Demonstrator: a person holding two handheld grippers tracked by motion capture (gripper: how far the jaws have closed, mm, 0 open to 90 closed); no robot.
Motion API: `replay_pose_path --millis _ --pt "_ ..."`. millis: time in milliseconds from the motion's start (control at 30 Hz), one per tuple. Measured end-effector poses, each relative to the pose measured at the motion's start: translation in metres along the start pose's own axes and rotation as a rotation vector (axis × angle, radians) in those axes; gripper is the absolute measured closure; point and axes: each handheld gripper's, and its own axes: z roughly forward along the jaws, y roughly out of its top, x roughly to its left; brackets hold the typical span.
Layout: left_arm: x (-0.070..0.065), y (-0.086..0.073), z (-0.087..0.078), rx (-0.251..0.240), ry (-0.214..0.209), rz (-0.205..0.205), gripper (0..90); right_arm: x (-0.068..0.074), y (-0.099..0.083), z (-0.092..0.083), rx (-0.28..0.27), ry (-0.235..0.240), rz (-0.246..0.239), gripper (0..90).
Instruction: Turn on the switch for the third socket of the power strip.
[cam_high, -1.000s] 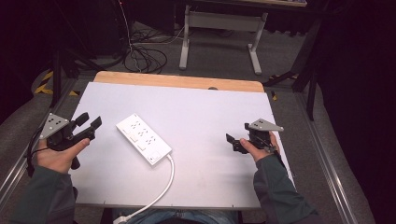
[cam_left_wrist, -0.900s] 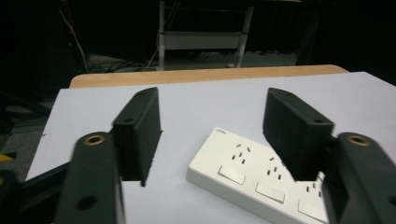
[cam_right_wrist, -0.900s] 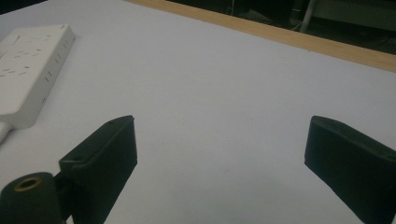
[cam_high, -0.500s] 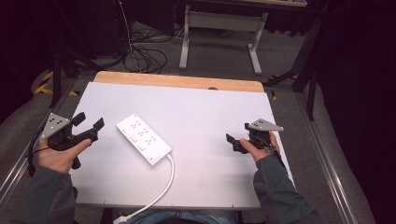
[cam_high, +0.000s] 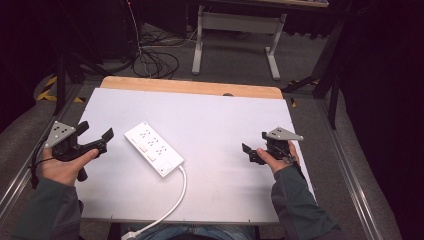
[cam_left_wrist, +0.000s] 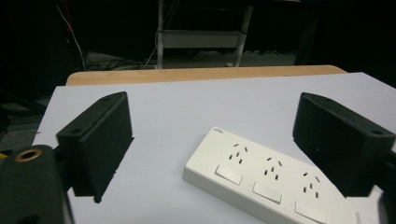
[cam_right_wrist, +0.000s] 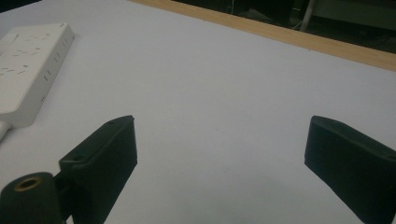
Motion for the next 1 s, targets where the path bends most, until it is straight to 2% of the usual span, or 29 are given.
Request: replay_pose_path --millis 400,1000 --pt "-0.0001 -0.0007 -0.0001 -0.007 -0.024 0.016 1.7 -0.0007 -0.0001 0.0000 0.001 0.000 0.002 9.8" --pt "0.0004 -0.0022 0.0013 0.002 -0.047 0.015 1.6 -0.0007 -0.0002 -0.0001 0.001 -0.001 0.005 9.9"
